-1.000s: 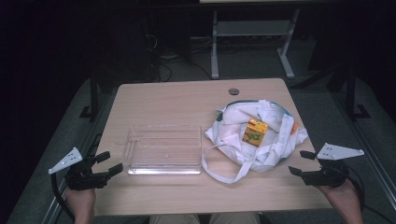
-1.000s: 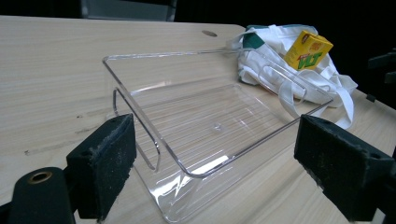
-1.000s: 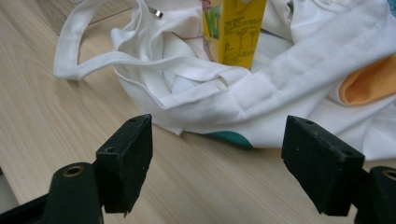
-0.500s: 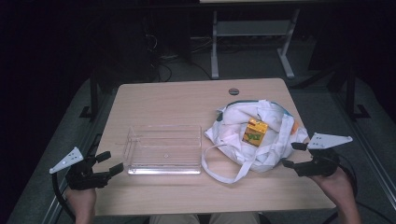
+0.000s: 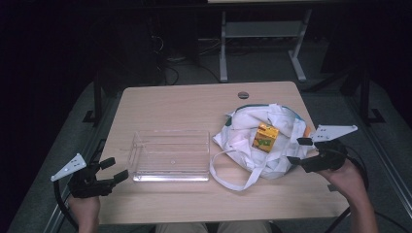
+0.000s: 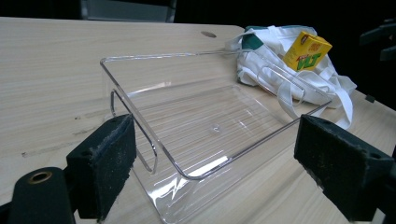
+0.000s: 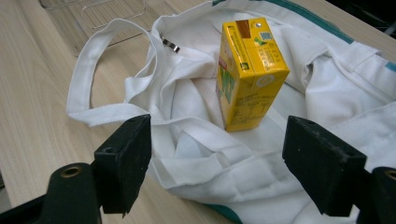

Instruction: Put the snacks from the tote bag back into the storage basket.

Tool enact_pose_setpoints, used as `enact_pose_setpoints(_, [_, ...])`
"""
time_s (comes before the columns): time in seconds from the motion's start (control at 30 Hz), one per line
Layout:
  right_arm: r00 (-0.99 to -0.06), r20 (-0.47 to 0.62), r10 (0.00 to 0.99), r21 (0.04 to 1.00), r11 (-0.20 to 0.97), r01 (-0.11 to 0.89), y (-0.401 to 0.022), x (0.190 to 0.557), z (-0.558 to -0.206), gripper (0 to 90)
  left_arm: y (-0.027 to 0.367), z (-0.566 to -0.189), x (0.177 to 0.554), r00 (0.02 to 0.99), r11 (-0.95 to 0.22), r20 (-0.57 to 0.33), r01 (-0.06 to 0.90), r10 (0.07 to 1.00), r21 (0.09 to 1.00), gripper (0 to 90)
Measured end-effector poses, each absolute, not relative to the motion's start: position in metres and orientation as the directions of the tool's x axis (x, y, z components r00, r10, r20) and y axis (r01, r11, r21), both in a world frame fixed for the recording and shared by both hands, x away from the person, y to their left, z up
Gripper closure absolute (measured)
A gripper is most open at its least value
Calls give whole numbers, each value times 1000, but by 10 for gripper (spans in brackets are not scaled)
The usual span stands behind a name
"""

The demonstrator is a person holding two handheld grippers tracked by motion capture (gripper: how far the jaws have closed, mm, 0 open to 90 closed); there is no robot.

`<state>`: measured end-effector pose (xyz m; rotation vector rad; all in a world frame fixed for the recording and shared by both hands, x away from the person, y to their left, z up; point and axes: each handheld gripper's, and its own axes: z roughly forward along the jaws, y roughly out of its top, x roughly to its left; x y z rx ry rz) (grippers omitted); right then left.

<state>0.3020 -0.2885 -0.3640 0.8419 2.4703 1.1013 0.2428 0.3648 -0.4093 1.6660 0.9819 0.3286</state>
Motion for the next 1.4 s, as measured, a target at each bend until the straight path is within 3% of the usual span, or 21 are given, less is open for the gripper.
enact_pose_setpoints(1.4, [-836, -50, 546, 597, 688, 413, -235, 387, -339, 230, 370, -409, 241, 609, -2, -284, 424, 741, 906, 126])
